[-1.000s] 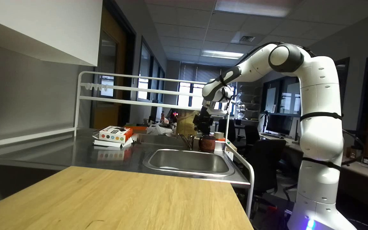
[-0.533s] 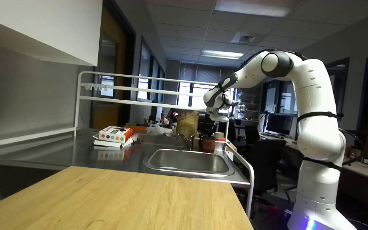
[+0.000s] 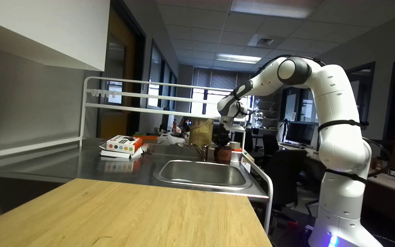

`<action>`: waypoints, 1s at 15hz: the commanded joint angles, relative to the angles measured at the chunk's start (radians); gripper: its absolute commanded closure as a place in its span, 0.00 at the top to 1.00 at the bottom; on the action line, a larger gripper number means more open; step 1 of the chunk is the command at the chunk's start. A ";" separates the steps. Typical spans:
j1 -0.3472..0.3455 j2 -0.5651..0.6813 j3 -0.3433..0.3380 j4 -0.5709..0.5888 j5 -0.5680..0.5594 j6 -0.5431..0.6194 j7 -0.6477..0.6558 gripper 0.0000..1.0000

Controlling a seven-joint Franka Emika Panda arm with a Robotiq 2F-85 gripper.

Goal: Place the brown mug in the sink

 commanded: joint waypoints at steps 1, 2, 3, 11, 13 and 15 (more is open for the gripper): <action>-0.005 0.015 0.002 0.043 0.008 -0.043 -0.004 0.03; -0.004 0.014 0.001 0.044 0.005 -0.045 -0.002 0.03; -0.003 0.014 0.000 0.045 0.003 -0.047 0.002 0.06; 0.026 -0.081 -0.002 -0.050 -0.023 -0.038 0.045 0.06; 0.036 -0.136 0.005 -0.109 -0.006 -0.028 0.044 0.06; 0.053 -0.209 0.011 -0.192 0.005 -0.010 0.041 0.06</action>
